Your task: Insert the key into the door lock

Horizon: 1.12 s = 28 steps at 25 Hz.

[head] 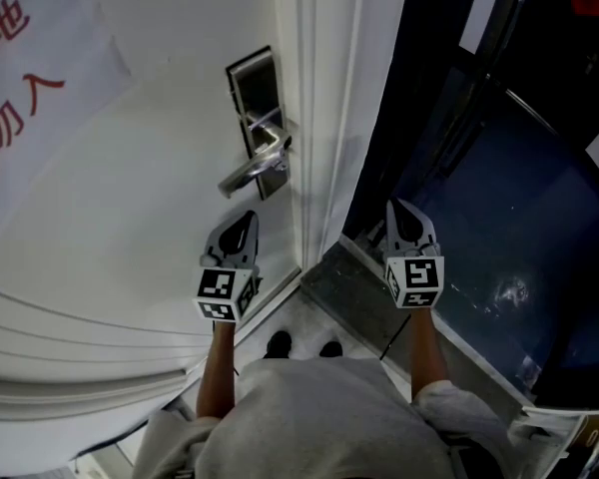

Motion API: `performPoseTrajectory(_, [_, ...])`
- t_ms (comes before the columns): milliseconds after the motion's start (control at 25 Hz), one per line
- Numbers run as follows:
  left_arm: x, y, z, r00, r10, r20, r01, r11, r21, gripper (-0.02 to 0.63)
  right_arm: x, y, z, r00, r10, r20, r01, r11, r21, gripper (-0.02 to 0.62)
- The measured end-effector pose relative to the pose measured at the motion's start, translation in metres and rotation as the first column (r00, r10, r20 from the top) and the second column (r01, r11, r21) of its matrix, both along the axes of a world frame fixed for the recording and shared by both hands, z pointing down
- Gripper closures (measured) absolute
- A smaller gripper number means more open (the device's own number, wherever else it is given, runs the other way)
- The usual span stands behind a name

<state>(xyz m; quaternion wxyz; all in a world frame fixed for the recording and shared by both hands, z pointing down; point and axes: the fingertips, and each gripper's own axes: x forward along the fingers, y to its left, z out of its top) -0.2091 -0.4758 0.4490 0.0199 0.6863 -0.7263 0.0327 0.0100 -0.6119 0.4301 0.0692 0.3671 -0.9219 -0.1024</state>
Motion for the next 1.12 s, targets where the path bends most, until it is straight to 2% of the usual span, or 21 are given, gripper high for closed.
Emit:
performPoseTrajectory(160, [-0.001,-0.001,0.002,1.0,0.003,-0.006,-0.003,1.0,-0.002,0.589,0.028,-0.006,0.006,0.998,0.06,0.0,-0.06,0.998,-0.018,0.572])
performPoseTrajectory(360, [-0.002,-0.002,0.003,1.0,0.006,-0.007,-0.006,1.0,-0.007,0.589,0.041,-0.003,0.013,0.995,0.101,0.004,-0.101,0.994,-0.041,0.572])
performPoseTrajectory(1120, [-0.003,-0.009,-0.001,1.0,0.019,-0.003,-0.019,1.0,0.009,0.589,0.014,0.013,0.018,0.998,0.062,-0.005,-0.062,0.996,-0.061,0.574])
